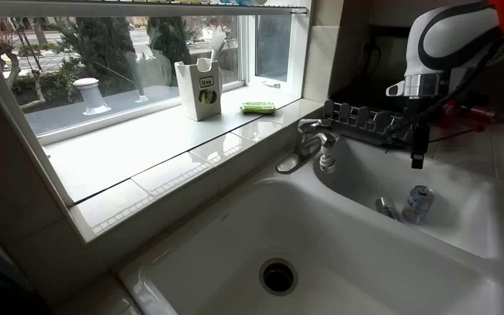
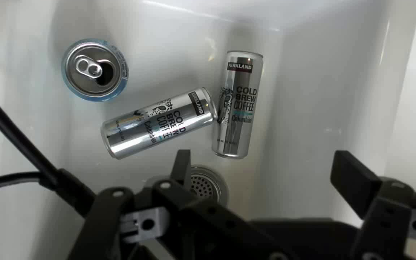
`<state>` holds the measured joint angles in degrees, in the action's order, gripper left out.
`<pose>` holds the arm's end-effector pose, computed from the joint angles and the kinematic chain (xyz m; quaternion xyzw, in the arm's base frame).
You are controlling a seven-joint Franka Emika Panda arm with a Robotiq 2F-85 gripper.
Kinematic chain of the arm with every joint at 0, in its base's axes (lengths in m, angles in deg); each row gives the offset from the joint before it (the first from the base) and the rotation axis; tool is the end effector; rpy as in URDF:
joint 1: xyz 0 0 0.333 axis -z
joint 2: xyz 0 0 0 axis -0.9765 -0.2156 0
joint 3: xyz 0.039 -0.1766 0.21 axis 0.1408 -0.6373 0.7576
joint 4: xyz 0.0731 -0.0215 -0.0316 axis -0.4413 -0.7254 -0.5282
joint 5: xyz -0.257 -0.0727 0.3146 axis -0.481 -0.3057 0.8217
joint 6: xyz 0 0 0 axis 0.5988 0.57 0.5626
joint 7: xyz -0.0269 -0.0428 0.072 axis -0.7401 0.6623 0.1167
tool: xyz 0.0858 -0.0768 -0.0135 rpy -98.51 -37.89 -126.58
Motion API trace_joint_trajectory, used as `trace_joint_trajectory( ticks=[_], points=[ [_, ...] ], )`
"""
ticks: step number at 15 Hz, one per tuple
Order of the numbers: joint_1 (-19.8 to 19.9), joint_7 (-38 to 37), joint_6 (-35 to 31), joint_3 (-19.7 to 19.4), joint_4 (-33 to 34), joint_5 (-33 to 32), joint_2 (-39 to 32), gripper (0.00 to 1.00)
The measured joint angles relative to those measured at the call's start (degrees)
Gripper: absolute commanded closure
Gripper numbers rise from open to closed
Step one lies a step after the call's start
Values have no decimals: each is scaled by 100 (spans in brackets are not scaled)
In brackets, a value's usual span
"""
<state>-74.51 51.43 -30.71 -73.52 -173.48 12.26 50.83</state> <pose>0.4372 -0.1800 0.3362 -0.9837 -0.1087 0.1130 0.0879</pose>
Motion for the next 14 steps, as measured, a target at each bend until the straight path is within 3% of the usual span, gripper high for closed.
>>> trace_joint_trajectory(
  ticks=[8,14],
  points=[
    [28,-2,-4,29,1,0,0,0],
    [48,-107,-35,668,205,74,14,0]
  ],
)
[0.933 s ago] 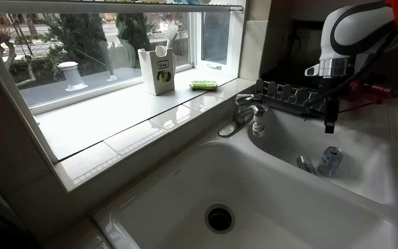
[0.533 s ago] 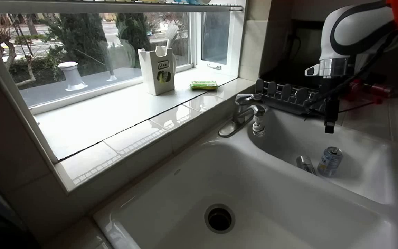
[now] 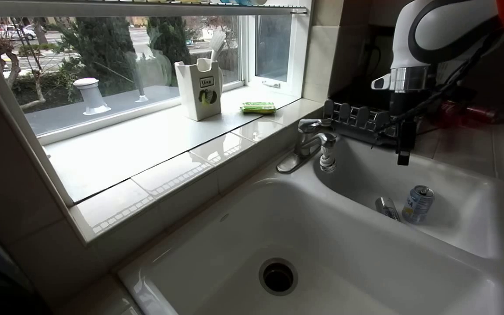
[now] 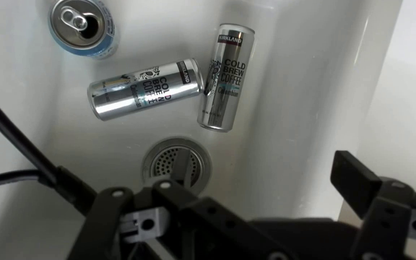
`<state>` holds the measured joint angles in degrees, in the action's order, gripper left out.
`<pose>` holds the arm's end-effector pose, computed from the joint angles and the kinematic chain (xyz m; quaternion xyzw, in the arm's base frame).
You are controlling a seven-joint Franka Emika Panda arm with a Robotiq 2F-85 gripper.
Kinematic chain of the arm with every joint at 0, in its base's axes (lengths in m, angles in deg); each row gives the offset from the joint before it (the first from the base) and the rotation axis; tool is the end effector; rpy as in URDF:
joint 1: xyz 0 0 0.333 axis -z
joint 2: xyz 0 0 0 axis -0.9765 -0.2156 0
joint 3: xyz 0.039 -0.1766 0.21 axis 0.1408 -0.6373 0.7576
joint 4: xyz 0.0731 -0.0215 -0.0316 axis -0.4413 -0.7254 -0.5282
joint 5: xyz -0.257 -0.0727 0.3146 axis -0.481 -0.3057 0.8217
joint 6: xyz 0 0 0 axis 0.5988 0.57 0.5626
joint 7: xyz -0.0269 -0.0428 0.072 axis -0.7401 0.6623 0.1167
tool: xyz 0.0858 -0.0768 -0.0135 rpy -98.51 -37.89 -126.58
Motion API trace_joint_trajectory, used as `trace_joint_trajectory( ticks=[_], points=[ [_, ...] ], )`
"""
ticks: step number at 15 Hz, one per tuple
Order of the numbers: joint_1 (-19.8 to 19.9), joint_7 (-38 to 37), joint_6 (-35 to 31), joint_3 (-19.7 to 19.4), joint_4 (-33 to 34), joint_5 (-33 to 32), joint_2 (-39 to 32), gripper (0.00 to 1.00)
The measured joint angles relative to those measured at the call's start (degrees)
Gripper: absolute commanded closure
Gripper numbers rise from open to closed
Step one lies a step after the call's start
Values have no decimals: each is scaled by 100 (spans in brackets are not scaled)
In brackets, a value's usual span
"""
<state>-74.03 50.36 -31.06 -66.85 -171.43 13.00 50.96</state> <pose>0.4641 -0.1350 0.3562 -0.9819 -0.1479 0.0975 0.0673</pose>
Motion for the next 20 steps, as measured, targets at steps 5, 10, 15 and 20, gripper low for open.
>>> trace_joint_trajectory(
  ticks=[5,10,15,20],
  points=[
    [-96,-342,100,544,422,-209,220,0],
    [-161,-750,157,848,1075,-526,617,0],
    [-314,-816,-55,1051,1892,-802,756,0],
    [-370,-836,-200,1131,2311,-921,643,0]
  ],
)
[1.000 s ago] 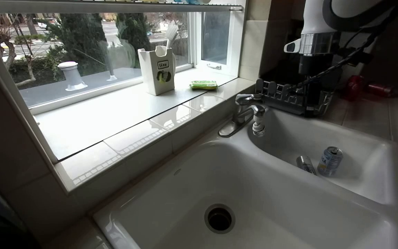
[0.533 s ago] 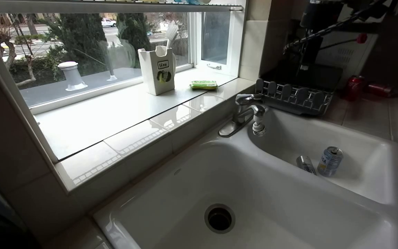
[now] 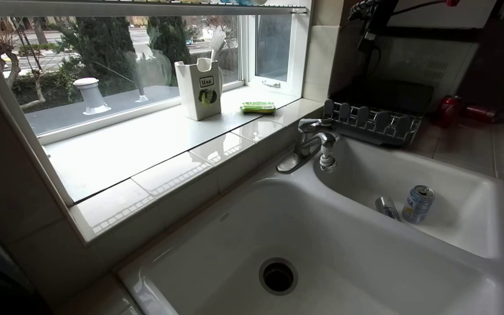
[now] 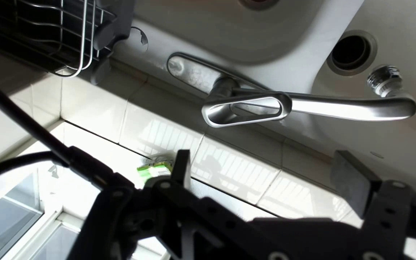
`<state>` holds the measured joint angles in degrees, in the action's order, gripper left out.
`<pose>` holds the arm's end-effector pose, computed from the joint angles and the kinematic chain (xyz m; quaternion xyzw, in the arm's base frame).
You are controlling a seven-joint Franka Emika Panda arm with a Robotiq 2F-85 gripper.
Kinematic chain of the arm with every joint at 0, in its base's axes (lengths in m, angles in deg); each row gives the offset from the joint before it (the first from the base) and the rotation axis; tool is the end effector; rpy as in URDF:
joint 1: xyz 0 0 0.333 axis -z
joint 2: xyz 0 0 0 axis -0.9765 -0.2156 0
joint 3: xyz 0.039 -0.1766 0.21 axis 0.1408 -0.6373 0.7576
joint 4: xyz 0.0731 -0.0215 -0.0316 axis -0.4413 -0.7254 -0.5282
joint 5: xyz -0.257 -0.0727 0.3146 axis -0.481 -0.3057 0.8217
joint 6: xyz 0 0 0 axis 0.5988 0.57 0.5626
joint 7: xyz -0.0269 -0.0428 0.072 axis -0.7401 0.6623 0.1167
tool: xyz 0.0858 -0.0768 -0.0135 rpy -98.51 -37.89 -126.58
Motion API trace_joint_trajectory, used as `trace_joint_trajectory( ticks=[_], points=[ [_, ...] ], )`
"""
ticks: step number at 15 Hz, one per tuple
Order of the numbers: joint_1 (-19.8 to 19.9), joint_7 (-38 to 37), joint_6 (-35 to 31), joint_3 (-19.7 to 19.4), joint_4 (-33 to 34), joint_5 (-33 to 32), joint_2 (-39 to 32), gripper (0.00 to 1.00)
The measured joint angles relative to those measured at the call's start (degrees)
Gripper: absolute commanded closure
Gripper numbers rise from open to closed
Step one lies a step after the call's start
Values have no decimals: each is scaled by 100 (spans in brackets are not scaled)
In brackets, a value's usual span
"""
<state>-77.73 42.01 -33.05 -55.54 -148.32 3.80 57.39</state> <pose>0.5239 -0.0266 0.6216 0.9613 0.2121 0.1384 0.1081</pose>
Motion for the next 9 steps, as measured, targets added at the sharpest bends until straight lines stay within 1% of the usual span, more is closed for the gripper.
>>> trace_joint_trajectory(
  ticks=[6,9],
  points=[
    [0,1,-3,-3,32,-9,-54,0],
    [-44,97,-155,3,373,-43,-117,0]
  ],
)
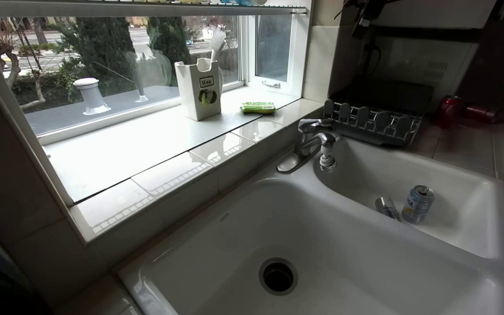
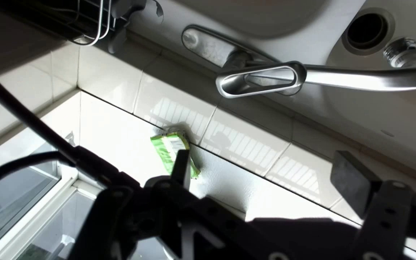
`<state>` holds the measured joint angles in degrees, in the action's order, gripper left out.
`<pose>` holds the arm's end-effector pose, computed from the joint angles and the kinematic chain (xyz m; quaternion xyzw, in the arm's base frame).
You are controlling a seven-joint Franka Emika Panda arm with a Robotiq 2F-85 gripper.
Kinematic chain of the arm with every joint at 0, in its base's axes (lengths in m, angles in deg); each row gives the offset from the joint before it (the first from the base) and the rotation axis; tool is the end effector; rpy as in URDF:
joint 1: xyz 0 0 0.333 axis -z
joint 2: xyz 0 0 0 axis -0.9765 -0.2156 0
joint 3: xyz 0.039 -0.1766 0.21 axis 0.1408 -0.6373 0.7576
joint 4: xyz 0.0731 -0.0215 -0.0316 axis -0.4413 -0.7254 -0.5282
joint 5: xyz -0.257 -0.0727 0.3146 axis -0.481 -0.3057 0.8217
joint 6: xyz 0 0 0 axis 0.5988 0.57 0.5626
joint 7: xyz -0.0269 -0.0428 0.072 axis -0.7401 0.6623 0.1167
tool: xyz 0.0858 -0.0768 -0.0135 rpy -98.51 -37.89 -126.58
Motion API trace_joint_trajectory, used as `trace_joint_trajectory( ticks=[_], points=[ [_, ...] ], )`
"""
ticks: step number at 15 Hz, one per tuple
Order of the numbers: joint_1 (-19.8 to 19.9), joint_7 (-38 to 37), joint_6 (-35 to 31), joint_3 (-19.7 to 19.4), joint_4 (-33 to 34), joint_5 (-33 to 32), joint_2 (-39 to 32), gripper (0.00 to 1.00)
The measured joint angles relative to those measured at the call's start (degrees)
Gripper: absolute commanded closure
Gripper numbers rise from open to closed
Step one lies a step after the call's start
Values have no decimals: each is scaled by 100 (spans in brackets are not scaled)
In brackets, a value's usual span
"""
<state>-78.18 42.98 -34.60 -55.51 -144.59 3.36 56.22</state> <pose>0.5315 -0.0225 0.6484 0.9521 0.2225 0.1712 0.1209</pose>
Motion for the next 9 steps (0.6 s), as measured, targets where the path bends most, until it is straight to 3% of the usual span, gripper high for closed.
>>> trace_joint_trajectory(
  ticks=[4,9],
  points=[
    [-118,158,-256,34,974,0,-332,0],
    [-148,159,-1002,44,2362,60,-1252,0]
  ],
)
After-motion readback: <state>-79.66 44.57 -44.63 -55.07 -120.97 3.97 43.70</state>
